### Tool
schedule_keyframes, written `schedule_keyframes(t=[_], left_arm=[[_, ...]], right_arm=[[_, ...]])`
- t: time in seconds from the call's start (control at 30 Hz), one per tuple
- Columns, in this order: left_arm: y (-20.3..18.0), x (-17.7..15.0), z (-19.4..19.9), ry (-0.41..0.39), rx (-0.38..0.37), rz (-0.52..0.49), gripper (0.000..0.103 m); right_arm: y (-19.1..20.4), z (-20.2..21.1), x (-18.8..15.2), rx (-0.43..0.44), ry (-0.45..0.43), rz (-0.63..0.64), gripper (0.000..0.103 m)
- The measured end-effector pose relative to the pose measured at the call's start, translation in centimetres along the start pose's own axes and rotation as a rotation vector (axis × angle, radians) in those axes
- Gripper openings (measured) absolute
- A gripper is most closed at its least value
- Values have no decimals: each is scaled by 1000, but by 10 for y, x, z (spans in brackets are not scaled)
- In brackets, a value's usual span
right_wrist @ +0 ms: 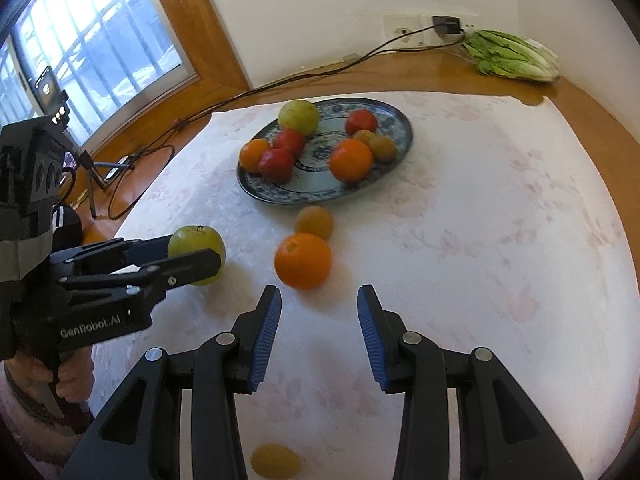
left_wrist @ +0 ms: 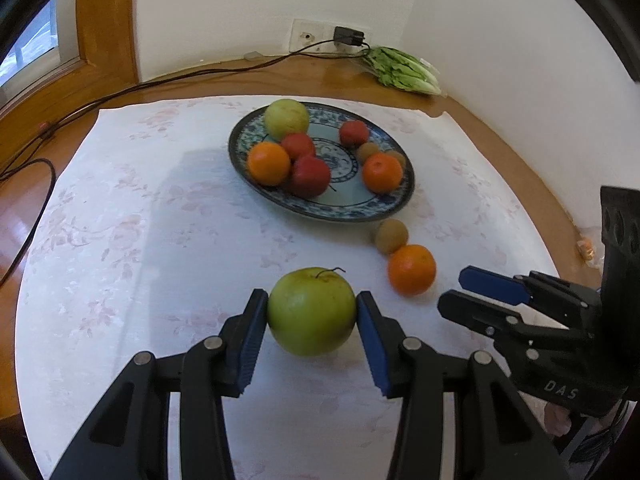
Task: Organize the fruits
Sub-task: 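Close left tool on green apple while right tool closes on orange, then carry green apple with left tool while right tool carries orange to plate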
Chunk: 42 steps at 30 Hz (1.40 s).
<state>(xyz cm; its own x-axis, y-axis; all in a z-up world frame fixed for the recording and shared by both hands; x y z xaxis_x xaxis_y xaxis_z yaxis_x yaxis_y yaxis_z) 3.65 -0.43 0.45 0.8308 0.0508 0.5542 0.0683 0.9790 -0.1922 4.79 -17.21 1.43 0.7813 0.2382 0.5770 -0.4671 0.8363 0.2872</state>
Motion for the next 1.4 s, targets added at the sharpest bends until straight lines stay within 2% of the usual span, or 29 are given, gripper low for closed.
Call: schedule_keyframes(t=[0.63,1.03,1.4], left_arm=[[7,5,-4,12,-5,22,47],[-5,23,-2,-10,-21,-2,47],[-13,54,-15,-22,-22,-13,47]], right_arm=[[7,-31,14,22,45,15,39],[5,-17,14,44,16,16,36],[-10,-2,41,30,-31,-15,37]])
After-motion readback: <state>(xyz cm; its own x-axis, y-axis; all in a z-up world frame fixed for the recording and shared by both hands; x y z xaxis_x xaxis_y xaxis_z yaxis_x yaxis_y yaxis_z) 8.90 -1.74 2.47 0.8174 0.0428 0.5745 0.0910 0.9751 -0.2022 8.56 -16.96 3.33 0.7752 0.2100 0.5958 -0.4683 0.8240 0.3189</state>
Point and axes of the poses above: each gripper's, at about its wrist camera, not at the fingertips, and z roughly against the way its jaws point, y to its left, x to its top, the point moved 3 cm from there along -z, roughly the way its jaws point, and after that the axes turned 1 degree about z, right-handed, at the moved point
